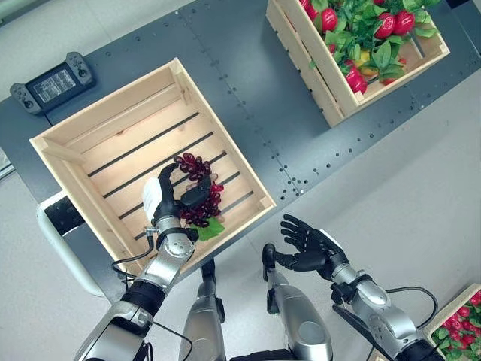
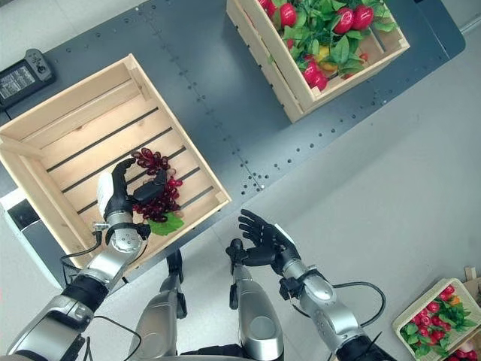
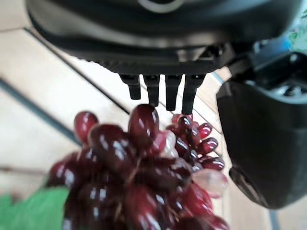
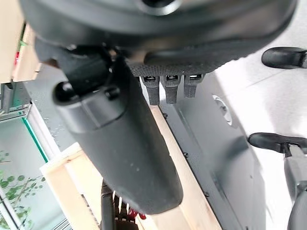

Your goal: Pick up the fruits from the basket on one side to the basket on the other side

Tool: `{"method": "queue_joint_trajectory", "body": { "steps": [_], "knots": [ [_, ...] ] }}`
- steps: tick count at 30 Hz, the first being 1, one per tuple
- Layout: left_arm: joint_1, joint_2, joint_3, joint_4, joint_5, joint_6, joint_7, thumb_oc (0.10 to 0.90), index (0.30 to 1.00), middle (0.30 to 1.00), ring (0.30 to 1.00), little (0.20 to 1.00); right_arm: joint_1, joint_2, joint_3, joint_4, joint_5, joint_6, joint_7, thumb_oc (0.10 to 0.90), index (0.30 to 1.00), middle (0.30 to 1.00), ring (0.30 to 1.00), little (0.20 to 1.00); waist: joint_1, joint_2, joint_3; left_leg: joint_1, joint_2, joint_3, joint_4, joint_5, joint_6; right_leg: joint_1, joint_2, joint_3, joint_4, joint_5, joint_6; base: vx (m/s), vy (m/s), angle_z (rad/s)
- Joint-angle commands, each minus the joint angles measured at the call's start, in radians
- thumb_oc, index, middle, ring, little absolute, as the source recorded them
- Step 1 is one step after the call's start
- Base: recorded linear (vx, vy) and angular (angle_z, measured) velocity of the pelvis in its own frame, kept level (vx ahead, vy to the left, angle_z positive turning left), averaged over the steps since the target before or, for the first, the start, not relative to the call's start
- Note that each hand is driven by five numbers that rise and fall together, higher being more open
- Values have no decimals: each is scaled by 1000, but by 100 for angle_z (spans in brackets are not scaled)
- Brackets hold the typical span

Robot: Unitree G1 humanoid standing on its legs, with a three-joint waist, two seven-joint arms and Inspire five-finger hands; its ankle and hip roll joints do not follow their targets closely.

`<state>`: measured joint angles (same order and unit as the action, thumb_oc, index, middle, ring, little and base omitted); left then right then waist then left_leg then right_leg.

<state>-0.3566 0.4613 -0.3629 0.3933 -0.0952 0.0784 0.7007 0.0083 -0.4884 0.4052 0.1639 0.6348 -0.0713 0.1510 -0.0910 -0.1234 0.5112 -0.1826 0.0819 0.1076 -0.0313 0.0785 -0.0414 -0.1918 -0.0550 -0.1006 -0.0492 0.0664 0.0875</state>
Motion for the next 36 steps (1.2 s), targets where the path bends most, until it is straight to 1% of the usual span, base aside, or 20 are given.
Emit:
{"method": "queue_joint_trajectory", "body": {
  "steps": [1, 2, 5, 6, 7, 8, 9, 10, 12, 13, 17, 18, 20, 23, 24, 27, 28, 30, 33, 36],
  "knots": [
    [-26, -4, 58, -89, 25, -100, 47, 800, 900, 900, 900, 900, 30, -5, -30, -126, 8, -88, -22, 800, 900, 900, 900, 900, 14, -19, 9, -62, 8, -26, 121, -50, -11, -66, 2, 14, 144, -43, 6, -9, -43, 7],
    [-4, -3, 66, -133, 33, -105, 56, 800, 900, 900, 900, 900, 44, -4, -39, -136, 12, -89, -20, 800, 900, 900, 900, 900, 19, -19, 9, -65, 5, -31, 122, -50, -11, -64, 1, 10, 141, -43, 4, -3, -31, 6],
    [28, 1, 77, -185, 36, -129, 52, 800, 900, 900, 900, 900, 62, 1, -45, -147, 12, -93, -15, 800, 900, 900, 900, 900, 25, -18, 9, -58, 4, -32, 110, -50, -10, -56, 0, 5, 129, -40, 3, 0, -35, 10],
    [43, 4, 83, -213, 33, -149, 36, 800, 900, 900, 900, 900, 74, 1, -48, -155, 14, -97, -14, 800, 900, 900, 900, 900, 28, -16, 9, -58, 3, -34, 106, -49, -10, -55, -1, 3, 125, -38, 2, 0, -21, 5],
    [47, 5, 84, -220, 32, -156, 28, 800, 900, 900, 900, 900, 76, 1, -48, -157, 16, -98, -14, 800, 900, 900, 900, 900, 29, -16, 9, -58, 3, -34, 105, -48, -10, -55, -1, 2, 125, -38, 2, 0, -31, 1],
    [70, 8, 89, -252, 33, -166, -3, 800, 900, 900, 900, 900, 89, 2, -56, -159, 16, -105, -7, 800, 900, 900, 900, 900, 32, -14, 9, -54, 2, -32, 99, -49, -10, -51, -2, -3, 119, -37, 2, 0, 0, 0],
    [83, 10, 87, -265, 34, -162, -8, 800, 900, 900, 900, 900, 95, 5, -61, -158, 15, -110, -5, 800, 900, 900, 900, 900, 34, -11, 9, -53, 1, -34, 97, -50, -10, -49, -2, -5, 117, -37, 1, 0, 0, 0],
    [91, 12, 84, -268, 32, -153, -19, 800, 900, 900, 900, 900, 97, 6, -62, -158, 16, -112, -7, 800, 900, 900, 900, 900, 36, -8, 9, -52, 0, -35, 95, -50, -10, -48, -3, -6, 116, -37, 2, 0, 0, 0],
    [104, 23, 74, -265, 17, -119, -78, 800, 900, 900, 900, 900, 100, 4, -67, -161, 15, -111, -9, 800, 900, 900, 900, 900, 37, -2, 9, -52, -3, -35, 96, -49, -10, -50, -5, -9, 117, -37, 2, 0, 0, 0],
    [107, 26, 69, -263, 18, -110, -83, 800, 900, 900, 900, 900, 100, 2, -69, -163, 15, -109, -9, 800, 900, 900, 900, 900, 36, 0, 9, -53, -3, -35, 96, -49, -10, -51, -6, -10, 118, -37, 2, 0, 0, 0],
    [111, 37, 49, -195, 3, -19, -69, 800, 900, 900, 900, 900, 101, -7, -77, -167, 18, -100, -4, 800, 900, 900, 900, 900, 30, 10, 9, -55, -4, -33, 102, -47, -10, -55, -9, -11, 125, -38, 3, 0, 0, 0],
    [103, 37, 42, -166, -10, 4, -70, 800, 900, 900, 900, 900, 96, -8, -74, -167, 19, -97, -5, 800, 900, 900, 900, 900, 28, 10, 9, -54, -4, -31, 102, -46, -10, -54, -9, -10, 124, -38, 3, 0, 0, 0],
    [82, 32, 25, -118, 13, 38, -57, 800, 900, 900, 900, 900, 80, -8, -64, -165, 22, -91, -14, 800, 900, 900, 900, 900, 25, 10, 9, -55, -4, -29, 102, -45, -10, -55, -9, -9, 123, -37, 4, 0, 0, 0],
    [52, 25, 4, -83, 19, 82, -76, 800, 900, 900, 900, 900, 62, -7, -48, -163, 24, -89, -29, 800, 900, 900, 900, 900, 21, 9, 9, -58, -5, -26, 101, -44, -9, -61, -8, -7, 124, -36, 5, 0, 0, 0],
    [27, 20, -16, -62, 30, 94, -75, 800, 900, 900, 900, 900, 44, -7, -38, -159, 26, -86, -40, 800, 900, 900, 900, 900, 18, 9, 9, -64, -5, -25, 107, -43, -8, -68, -7, -7, 130, -34, 6, 0, 0, 0],
    [-18, 18, -57, -45, 56, 130, -153, 800, 900, 900, 900, 900, 20, -8, -25, -147, 29, -82, -54, 800, 900, 900, 900, 900, 11, 12, 9, -72, -7, -22, 122, -47, -7, -76, -8, -6, 139, -35, 7, 0, 0, 0],
    [-22, 18, -64, -45, 58, 139, -159, 800, 900, 900, 900, 900, 18, -8, -23, -146, 28, -82, -54, 800, 900, 900, 900, 900, 11, 13, 9, -73, -7, -21, 123, -47, -6, -78, -8, -6, 142, -36, 8, 0, 0, 0],
    [-29, 15, -82, -33, 60, 177, -151, 800, 900, 900, 900, 900, 12, -5, -18, -136, 28, -87, -53, 800, 900, 900, 900, 900, 9, 15, 9, -80, -7, -24, 129, -48, -6, -86, -7, -6, 152, -37, 8, 0, 0, 0],
    [-36, 1, -90, 0, 33, 192, -116, 800, 900, 900, 900, 900, -1, 2, -3, -124, 23, -96, -54, 800, 900, 900, 900, 900, 10, 14, 9, -85, -12, -33, 134, -50, -3, -90, -5, -3, 155, -38, 8, 0, 0, 0],
    [-48, -19, -90, 44, 20, 172, -96, 800, 900, 900, 900, 900, -13, 11, 10, -119, 22, -99, -63, 800, 900, 900, 900, 900, 10, 9, 9, -94, -17, -35, 151, -57, -2, -97, -4, -2, 164, -40, 8, 0, 0, 0]
  ]
}}
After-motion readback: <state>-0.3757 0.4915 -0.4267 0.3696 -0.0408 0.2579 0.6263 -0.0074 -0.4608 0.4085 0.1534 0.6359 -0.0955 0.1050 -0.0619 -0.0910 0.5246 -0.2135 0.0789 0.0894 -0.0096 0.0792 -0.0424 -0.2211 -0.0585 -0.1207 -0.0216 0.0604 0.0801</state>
